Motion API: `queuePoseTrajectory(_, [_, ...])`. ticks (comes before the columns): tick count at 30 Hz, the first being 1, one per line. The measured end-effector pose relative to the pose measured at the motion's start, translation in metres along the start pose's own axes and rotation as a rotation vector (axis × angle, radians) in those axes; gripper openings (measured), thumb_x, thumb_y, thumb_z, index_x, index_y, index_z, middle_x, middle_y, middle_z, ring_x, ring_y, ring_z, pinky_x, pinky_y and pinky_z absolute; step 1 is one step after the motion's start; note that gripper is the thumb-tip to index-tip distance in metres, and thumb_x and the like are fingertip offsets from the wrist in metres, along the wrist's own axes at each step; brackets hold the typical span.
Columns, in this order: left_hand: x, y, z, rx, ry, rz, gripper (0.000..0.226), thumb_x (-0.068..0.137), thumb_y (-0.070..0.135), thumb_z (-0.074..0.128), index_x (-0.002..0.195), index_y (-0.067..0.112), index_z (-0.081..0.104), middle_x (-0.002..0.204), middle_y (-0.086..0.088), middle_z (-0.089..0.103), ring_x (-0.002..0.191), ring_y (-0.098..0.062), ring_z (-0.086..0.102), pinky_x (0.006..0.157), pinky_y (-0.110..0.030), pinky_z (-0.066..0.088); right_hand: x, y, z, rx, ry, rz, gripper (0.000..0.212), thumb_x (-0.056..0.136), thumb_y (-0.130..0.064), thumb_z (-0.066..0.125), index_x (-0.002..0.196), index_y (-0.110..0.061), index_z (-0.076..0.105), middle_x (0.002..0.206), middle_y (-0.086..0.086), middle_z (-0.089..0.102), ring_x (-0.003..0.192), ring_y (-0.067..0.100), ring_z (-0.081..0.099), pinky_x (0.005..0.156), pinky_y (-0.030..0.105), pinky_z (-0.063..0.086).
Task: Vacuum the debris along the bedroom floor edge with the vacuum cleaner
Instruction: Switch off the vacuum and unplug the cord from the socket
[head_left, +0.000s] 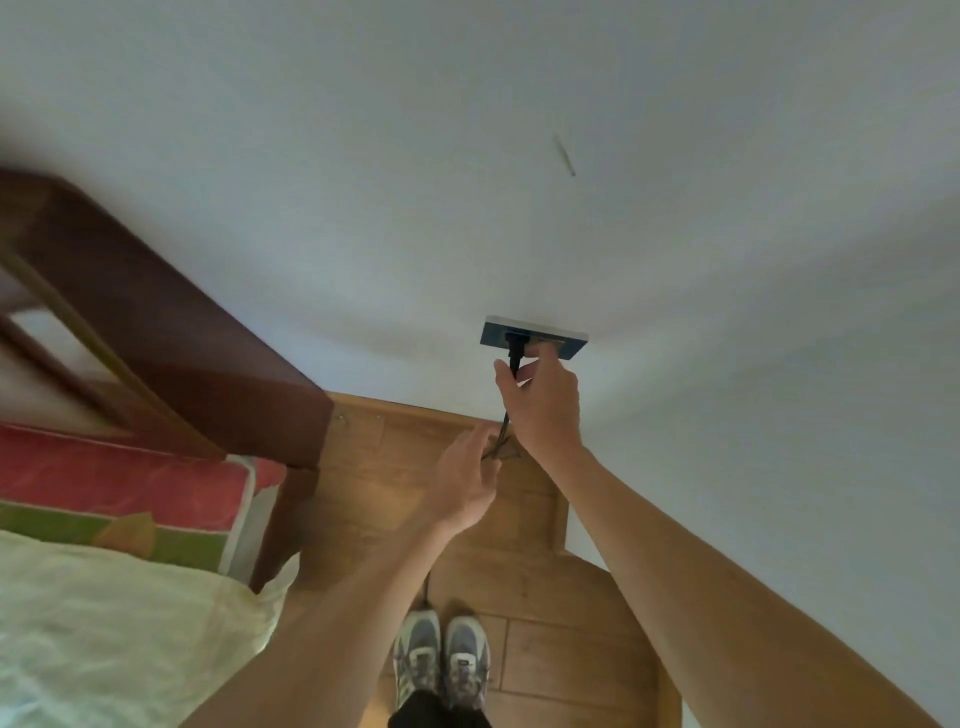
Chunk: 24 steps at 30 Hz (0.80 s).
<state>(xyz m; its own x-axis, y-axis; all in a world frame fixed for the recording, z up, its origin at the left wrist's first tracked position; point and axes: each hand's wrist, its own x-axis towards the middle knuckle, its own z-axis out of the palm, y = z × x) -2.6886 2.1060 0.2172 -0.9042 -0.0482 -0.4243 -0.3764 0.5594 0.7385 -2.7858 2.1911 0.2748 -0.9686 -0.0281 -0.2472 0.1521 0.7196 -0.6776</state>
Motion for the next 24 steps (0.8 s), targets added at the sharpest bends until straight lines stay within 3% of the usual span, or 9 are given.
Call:
queuePoseTrajectory(6, [0.002, -0.013, 0.011, -0.162, -0.004, 0.024, 0.024, 0.099, 0.013, 0.058, 0.123, 0.016, 0.057, 0.111, 0.003, 0.070, 0.106, -0.011, 0.066, 0.097, -0.031, 0.053, 0.013, -0.002, 0.019, 0.127, 0.190, 0.068, 0.025, 0.093, -0.031, 0.064, 0.103, -0.008, 0.060, 0.072, -0.001, 0.067, 0.070, 0.018, 0.064, 0.070, 0.036, 0.053])
queuePoseTrajectory(12, [-0.004, -0.015, 0.012, -0.187, 0.006, 0.062, 0.020, 0.099, 0.013, 0.059, 0.119, 0.012, 0.059, 0.088, 0.006, 0.070, 0.091, -0.012, 0.071, 0.086, -0.028, 0.057, 0.020, 0.001, 0.028, 0.101, 0.216, 0.099, 0.021, 0.092, -0.031, 0.062, 0.090, -0.012, 0.052, 0.077, 0.004, 0.071, 0.075, 0.024, 0.064, 0.067, 0.035, 0.048])
queuePoseTrajectory(20, [-0.019, -0.008, 0.006, -0.127, 0.058, 0.082, 0.016, 0.100, 0.018, 0.059, 0.116, 0.017, 0.058, 0.081, 0.004, 0.074, 0.073, -0.004, 0.069, 0.077, -0.033, 0.061, 0.020, 0.002, 0.029, 0.018, 0.222, 0.096, 0.024, 0.094, -0.032, 0.059, 0.095, -0.008, 0.056, 0.082, 0.006, 0.070, 0.075, 0.025, 0.065, 0.065, 0.035, 0.051])
queuePoseTrajectory(24, [-0.028, -0.005, 0.000, -0.193, 0.052, 0.032, 0.012, 0.100, 0.017, 0.058, 0.112, 0.019, 0.058, 0.079, 0.005, 0.072, 0.071, -0.002, 0.068, 0.074, -0.036, 0.063, 0.021, 0.000, 0.031, 0.028, 0.214, 0.100, 0.022, 0.094, -0.031, 0.058, 0.093, -0.009, 0.055, 0.081, 0.007, 0.069, 0.073, 0.029, 0.066, 0.068, 0.043, 0.056])
